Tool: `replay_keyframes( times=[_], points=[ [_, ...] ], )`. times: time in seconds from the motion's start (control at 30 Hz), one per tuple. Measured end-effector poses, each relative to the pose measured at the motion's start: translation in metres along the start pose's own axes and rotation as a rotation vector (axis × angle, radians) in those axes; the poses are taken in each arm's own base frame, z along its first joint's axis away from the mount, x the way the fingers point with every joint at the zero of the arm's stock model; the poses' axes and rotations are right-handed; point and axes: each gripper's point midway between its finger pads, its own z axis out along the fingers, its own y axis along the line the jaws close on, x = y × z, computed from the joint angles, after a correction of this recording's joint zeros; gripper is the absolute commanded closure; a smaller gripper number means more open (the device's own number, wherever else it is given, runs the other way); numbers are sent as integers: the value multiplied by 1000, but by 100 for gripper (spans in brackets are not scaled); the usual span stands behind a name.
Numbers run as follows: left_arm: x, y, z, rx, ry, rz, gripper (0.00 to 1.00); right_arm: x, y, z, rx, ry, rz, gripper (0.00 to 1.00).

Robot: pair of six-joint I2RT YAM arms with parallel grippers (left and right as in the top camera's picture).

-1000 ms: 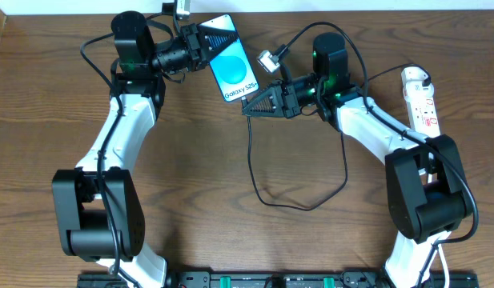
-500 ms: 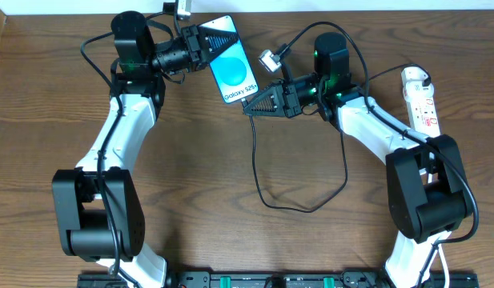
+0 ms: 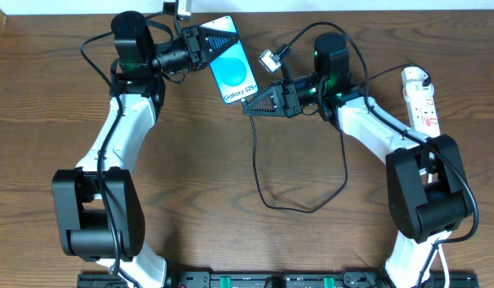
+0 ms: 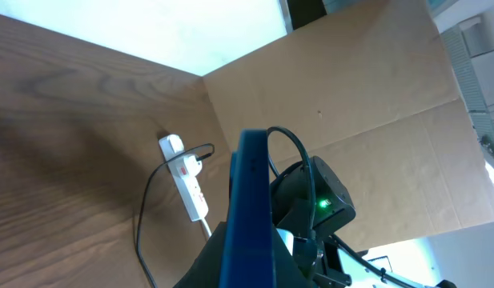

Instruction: Plug charger to phone and switch on socket

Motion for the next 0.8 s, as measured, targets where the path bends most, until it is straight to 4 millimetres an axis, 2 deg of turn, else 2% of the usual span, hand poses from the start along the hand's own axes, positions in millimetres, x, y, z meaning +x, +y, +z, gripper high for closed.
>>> replay_keyframes(
  times=[0.8],
  points=[
    [-2,1,0,-6,-10,33,92,-6,-12,-1,63,-45,28,99]
  ],
)
